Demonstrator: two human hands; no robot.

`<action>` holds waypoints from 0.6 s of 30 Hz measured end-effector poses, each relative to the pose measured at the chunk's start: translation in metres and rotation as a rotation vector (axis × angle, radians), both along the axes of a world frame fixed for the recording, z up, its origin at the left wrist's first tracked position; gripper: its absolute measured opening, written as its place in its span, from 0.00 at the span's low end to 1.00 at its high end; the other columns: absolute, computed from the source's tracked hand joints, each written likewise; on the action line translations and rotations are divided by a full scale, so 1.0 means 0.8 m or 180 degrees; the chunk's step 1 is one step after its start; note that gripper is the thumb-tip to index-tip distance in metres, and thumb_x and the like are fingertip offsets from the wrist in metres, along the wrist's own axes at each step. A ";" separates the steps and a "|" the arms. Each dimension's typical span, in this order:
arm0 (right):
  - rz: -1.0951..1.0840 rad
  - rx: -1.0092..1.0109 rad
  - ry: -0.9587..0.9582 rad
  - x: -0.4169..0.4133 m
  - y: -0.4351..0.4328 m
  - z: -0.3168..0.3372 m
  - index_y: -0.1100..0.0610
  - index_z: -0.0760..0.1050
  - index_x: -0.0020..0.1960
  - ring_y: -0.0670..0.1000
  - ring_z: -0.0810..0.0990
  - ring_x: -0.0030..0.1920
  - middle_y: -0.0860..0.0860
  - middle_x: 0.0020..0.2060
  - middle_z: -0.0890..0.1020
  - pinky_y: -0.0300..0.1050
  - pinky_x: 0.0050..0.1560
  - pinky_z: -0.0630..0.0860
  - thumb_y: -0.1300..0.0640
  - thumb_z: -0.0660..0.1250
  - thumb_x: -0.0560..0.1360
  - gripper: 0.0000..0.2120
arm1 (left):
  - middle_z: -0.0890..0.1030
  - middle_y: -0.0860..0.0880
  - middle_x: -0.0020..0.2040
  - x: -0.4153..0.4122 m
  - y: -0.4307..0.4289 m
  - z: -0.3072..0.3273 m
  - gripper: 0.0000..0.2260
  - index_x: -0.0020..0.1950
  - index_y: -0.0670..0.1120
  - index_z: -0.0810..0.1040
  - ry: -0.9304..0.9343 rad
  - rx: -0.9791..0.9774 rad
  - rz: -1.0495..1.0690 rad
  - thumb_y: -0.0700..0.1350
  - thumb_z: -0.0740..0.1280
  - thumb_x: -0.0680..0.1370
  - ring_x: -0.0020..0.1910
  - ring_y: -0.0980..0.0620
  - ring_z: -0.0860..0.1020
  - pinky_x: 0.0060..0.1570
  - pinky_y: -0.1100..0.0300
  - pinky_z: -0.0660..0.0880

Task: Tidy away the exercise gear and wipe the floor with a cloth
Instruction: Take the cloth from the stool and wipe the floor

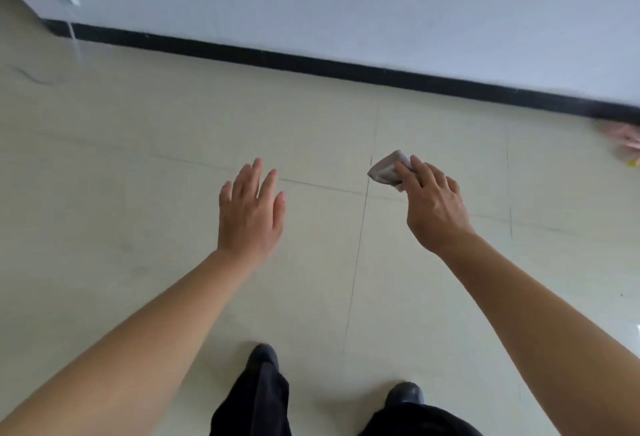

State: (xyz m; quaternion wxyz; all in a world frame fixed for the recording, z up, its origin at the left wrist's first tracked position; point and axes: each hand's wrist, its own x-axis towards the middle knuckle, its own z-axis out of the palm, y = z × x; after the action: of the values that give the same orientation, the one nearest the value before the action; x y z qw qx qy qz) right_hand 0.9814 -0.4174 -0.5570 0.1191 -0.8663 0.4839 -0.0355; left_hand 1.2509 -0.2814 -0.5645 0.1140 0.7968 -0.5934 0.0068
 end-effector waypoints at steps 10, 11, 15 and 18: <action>0.1153 -0.1288 -0.1623 0.238 0.016 0.542 0.54 0.55 0.81 0.67 0.66 0.71 0.63 0.78 0.58 0.63 0.67 0.66 0.65 0.55 0.82 0.28 | 0.65 0.39 0.76 0.119 0.143 0.552 0.22 0.74 0.41 0.69 -0.0919 -0.1387 0.0955 0.51 0.54 0.84 0.73 0.39 0.66 0.67 0.40 0.66; 0.1311 -0.1357 -0.1757 0.269 0.034 0.566 0.55 0.56 0.80 0.68 0.67 0.70 0.63 0.78 0.59 0.63 0.65 0.68 0.65 0.56 0.83 0.27 | 0.65 0.38 0.76 0.132 0.171 0.573 0.22 0.74 0.41 0.68 -0.0965 -0.1490 0.1139 0.51 0.55 0.84 0.73 0.39 0.66 0.67 0.40 0.66; 0.1776 -0.1265 -0.2246 0.404 0.139 0.613 0.56 0.60 0.79 0.67 0.68 0.70 0.62 0.78 0.61 0.64 0.61 0.74 0.62 0.59 0.83 0.26 | 0.63 0.38 0.77 0.199 0.304 0.608 0.24 0.74 0.41 0.68 -0.1006 -0.1586 0.1782 0.54 0.55 0.83 0.74 0.39 0.65 0.67 0.41 0.65; 0.2237 -0.1281 -0.2473 0.522 0.243 0.619 0.55 0.59 0.80 0.66 0.68 0.71 0.61 0.78 0.61 0.63 0.62 0.74 0.63 0.61 0.82 0.28 | 0.63 0.38 0.77 0.279 0.420 0.627 0.25 0.74 0.41 0.68 -0.1219 -0.1426 0.2092 0.54 0.55 0.83 0.74 0.39 0.64 0.68 0.40 0.65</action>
State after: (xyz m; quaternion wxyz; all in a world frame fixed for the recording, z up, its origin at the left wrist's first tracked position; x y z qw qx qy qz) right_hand 1.3994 -0.2232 -0.0618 0.1257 -0.9043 0.0703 -0.4018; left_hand 1.4738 0.0543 -0.0627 0.1637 0.8831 -0.3027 0.3188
